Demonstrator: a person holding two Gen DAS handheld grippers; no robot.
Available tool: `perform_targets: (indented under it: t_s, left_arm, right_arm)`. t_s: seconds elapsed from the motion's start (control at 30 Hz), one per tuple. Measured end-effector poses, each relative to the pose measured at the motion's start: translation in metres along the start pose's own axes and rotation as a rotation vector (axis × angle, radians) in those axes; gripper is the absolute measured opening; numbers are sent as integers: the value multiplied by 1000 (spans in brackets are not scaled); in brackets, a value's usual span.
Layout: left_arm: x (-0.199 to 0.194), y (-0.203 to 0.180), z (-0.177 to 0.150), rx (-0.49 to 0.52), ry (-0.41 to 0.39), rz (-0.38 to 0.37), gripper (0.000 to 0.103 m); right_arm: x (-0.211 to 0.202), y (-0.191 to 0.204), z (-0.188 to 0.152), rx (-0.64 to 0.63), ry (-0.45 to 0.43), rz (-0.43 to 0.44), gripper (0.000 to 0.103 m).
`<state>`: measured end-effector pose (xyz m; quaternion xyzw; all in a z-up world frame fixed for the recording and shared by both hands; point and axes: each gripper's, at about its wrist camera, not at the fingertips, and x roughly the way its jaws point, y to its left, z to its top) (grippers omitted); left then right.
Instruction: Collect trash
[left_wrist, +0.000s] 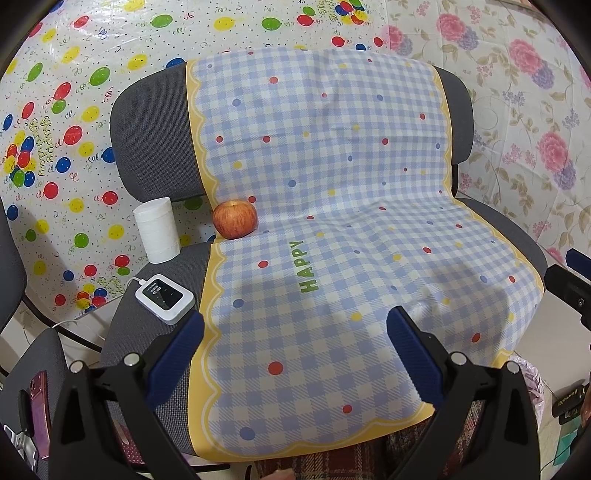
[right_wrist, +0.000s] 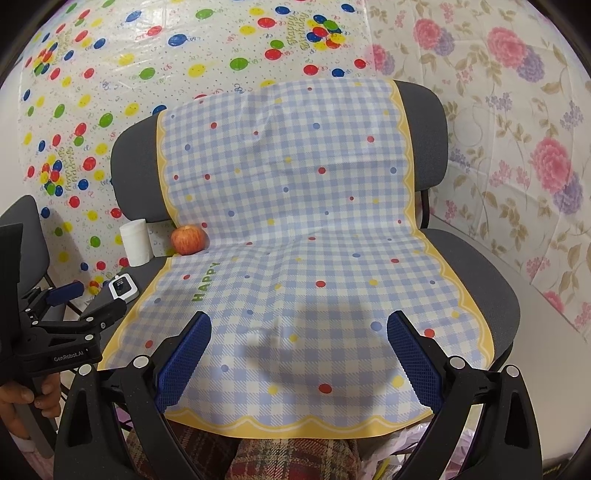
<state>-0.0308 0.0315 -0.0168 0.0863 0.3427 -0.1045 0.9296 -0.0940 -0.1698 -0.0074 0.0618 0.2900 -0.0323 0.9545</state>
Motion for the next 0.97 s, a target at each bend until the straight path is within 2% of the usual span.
perform_targets:
  t_s: [0.53,0.73,0.97]
  left_arm:
    - [11,7,0,-6,7,-3,96]
    - [28,5,3,1,-5,-9,96]
    - [76,10,0,-13,63,7,96]
  right_arm:
    - [8,-3,-7,13,10,-4,95]
    - [29,-15,-3,43,19,10,95]
    - [89,-75,8,53,48,-134,95]
